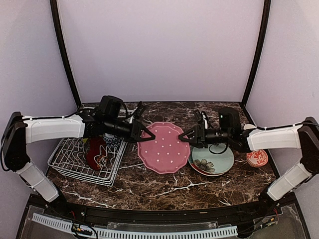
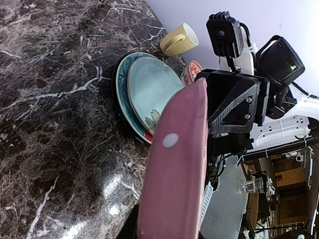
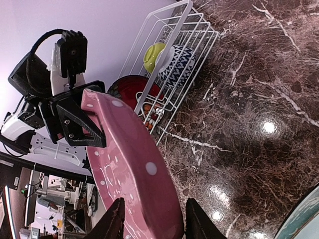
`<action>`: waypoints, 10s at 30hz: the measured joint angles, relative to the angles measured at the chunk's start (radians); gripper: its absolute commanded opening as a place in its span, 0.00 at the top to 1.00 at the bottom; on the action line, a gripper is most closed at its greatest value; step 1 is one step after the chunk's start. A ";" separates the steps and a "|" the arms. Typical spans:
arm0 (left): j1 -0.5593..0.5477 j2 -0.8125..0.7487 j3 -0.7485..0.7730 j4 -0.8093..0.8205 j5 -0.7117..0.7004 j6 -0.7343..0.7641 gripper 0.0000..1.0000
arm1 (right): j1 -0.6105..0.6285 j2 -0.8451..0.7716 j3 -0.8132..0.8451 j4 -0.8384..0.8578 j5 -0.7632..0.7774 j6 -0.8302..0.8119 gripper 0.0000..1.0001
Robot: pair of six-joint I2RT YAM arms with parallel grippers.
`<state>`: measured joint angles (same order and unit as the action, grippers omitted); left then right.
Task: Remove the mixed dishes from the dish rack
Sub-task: Pass from the left arm to the right, then place the plate with another plate, then grab the plate from the dish rack, then pass from the left arm to the right, then place the plate with another plate.
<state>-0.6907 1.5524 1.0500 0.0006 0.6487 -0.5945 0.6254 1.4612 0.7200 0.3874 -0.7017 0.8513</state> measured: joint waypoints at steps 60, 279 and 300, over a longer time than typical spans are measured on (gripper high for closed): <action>-0.007 -0.071 0.109 -0.108 -0.084 0.113 0.18 | -0.613 -0.416 -0.229 -0.677 0.064 -0.253 1.00; -0.066 0.081 0.024 0.169 -0.026 -0.090 0.25 | -0.143 -0.233 -0.115 -0.251 0.110 -0.056 1.00; -0.066 0.042 0.045 0.044 -0.120 0.012 0.24 | -0.456 -0.488 -0.224 -0.690 0.200 -0.182 0.96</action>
<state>-0.7567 1.5944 1.0950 0.0444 0.5289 -0.5823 0.1692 0.9733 0.4965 -0.3027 -0.5022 0.6697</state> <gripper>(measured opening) 0.763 0.055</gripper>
